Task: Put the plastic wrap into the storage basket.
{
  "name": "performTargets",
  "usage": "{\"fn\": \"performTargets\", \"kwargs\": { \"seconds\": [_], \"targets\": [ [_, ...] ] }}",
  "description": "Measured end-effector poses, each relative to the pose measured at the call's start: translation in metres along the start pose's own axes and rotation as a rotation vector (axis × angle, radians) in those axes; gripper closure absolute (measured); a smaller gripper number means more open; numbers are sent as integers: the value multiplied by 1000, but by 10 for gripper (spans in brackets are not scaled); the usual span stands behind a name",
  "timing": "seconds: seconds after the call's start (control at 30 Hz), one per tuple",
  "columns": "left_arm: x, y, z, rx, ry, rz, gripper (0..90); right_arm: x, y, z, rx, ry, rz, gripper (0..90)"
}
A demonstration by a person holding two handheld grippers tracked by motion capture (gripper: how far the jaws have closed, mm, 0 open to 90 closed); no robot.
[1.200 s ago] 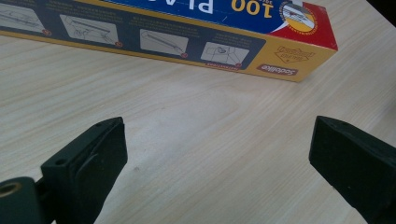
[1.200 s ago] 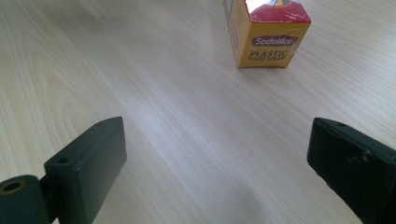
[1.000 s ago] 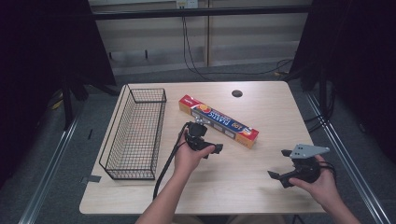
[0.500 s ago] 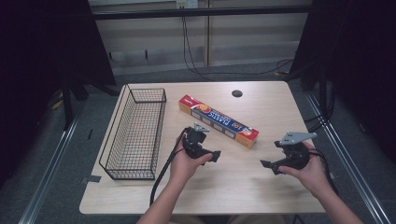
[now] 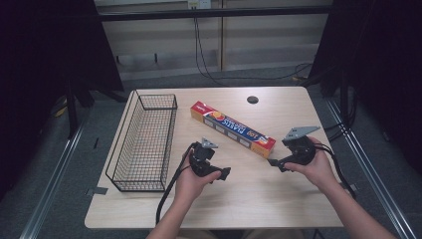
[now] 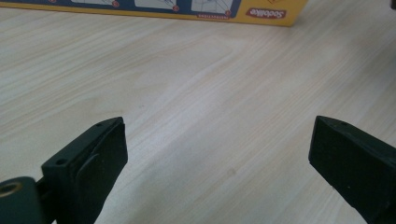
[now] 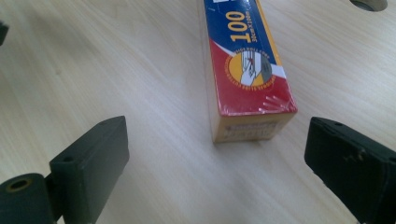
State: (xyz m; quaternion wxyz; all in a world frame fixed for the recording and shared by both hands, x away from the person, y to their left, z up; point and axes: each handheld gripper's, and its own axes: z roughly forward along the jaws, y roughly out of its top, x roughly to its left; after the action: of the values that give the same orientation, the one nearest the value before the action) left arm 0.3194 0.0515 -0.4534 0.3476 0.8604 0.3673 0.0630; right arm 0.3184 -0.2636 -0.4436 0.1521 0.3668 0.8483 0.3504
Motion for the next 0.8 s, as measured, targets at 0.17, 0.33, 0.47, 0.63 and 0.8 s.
{"fn": "performTargets", "kwargs": {
  "seconds": [0.17, 0.33, 0.47, 0.63, 0.8],
  "targets": [
    [0, -1, 0, -1, -3, 0, 45, -3, 14, 13, -3, 3, 14, 64],
    [4, -4, -1, -6, 2, -14, 45, -8, 24, 23, 5, 0, 24, 68],
    [8, -6, 0, -4, 3, -26, 46, -15, 32, 30, 5, 2, 20, 70],
    [8, -6, 2, -6, -4, -37, 46, -19, 38, 35, 2, 12, 37, 70],
    [8, -6, 4, -4, -12, -37, 47, -24, 47, 47, -5, 7, 39, 76]
  ]
}}
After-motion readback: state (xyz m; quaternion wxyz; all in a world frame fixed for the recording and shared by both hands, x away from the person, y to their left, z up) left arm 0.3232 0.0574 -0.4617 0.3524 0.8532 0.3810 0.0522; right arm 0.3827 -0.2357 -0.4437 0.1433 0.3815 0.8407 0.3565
